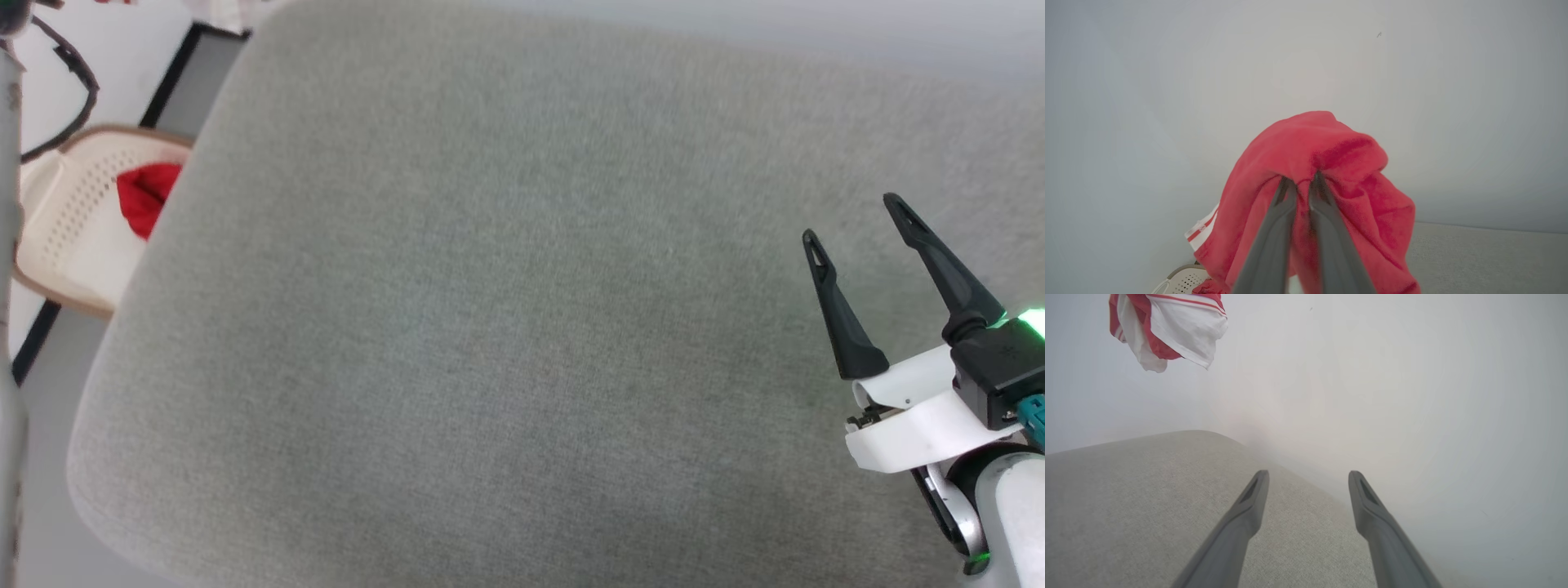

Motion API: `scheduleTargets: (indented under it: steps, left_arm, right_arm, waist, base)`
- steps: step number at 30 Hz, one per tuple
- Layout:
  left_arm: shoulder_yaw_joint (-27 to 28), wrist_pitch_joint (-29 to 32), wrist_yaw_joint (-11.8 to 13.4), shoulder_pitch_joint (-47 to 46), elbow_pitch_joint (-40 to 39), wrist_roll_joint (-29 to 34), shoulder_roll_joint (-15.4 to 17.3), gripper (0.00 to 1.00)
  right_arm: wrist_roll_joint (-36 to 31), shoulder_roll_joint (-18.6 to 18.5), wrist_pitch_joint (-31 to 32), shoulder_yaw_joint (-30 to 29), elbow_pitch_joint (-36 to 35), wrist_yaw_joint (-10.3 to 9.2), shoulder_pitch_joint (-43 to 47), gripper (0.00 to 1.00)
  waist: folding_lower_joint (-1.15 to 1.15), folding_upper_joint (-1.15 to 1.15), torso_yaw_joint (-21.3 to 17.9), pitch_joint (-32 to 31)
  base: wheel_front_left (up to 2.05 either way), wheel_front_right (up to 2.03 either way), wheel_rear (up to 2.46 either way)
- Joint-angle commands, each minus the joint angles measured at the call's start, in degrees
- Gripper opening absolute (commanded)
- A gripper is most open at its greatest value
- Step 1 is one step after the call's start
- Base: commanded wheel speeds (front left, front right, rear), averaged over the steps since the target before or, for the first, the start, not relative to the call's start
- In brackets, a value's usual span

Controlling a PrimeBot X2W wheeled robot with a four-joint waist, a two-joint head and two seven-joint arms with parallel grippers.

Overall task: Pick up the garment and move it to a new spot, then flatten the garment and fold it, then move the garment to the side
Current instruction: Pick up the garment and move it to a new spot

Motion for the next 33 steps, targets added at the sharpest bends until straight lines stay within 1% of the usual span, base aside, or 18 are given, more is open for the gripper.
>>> scheduleTargets:
  steps: [1,4,8,11,12,14,19,25,30,33]
  left_arm:
    - [-0.62,0.62,-0.14,1.07,-1.19,-0.59,0.53,0.00]
    - [-2.52,2.89,-0.14,2.40,-5.23,-1.64,0.98,0.00]
    - [-3.42,6.27,-0.13,4.95,-10.94,-3.06,1.29,0.00]
    - [-3.67,8.90,0.78,7.37,-16.20,-3.85,1.63,0.00]
    - [-3.69,9.91,0.96,8.31,-18.01,-3.98,2.35,0.00]
    - [-3.91,11.79,2.04,10.37,-22.04,-4.69,2.15,0.00]
    - [-4.46,17.12,5.79,15.93,-33.00,-5.68,2.70,0.00]
    - [-5.82,23.73,11.46,22.62,-45.74,-6.51,2.74,0.00]
    - [-7.94,29.11,15.56,27.96,-54.34,-6.78,2.75,0.00]
    - [-9.40,31.44,17.44,31.09,-58.20,-7.10,2.24,0.00]
  right_arm:
    - [-0.36,0.60,-0.65,-0.34,0.44,-0.06,0.54,1.00]
    - [-0.46,1.54,-1.67,-1.70,1.73,-0.06,1.27,1.00]
    - [-1.07,2.50,-2.67,-4.23,2.85,-0.06,1.86,1.00]
    - [-1.52,3.00,-3.13,-6.77,3.42,-0.06,2.77,1.00]
    - [-1.44,3.33,-3.29,-7.60,3.66,-0.06,2.82,1.00]
    - [-1.69,3.50,-3.60,-9.62,3.82,-0.06,2.92,1.00]
    - [-2.33,4.05,-4.42,-14.76,5.23,-0.06,4.00,1.00]
    - [-3.51,5.41,-5.13,-20.75,6.32,-0.06,5.13,1.00]
    - [-4.37,6.57,-6.20,-23.88,8.29,-0.06,5.65,1.00]
    - [-4.77,7.49,-6.73,-24.94,9.50,-0.06,5.65,1.00]
  waist:
    - [0.00,0.00,-0.84,-4.08]
    - [0.00,0.00,-1.99,-5.69]
    - [0.00,0.00,-4.21,-7.15]
    - [0.00,0.00,-6.37,-7.74]
    - [0.00,0.00,-7.27,-7.86]
    - [0.00,0.00,-8.89,-8.00]
    - [0.00,0.00,-12.83,-7.91]
    - [0.00,0.00,-16.57,-7.03]
    - [0.00,0.00,-18.86,-5.90]
    - [0.00,0.00,-19.91,-5.22]
  base:
    - [0.00,0.00,0.00]
    - [0.00,0.00,0.00]
    - [0.00,0.00,0.00]
    - [0.00,0.00,0.00]
    - [0.00,0.00,0.00]
    - [0.00,0.00,0.00]
    - [0.00,0.00,0.00]
    - [0.00,0.00,0.00]
    - [0.00,0.00,0.00]
    - [0.00,0.00,0.00]
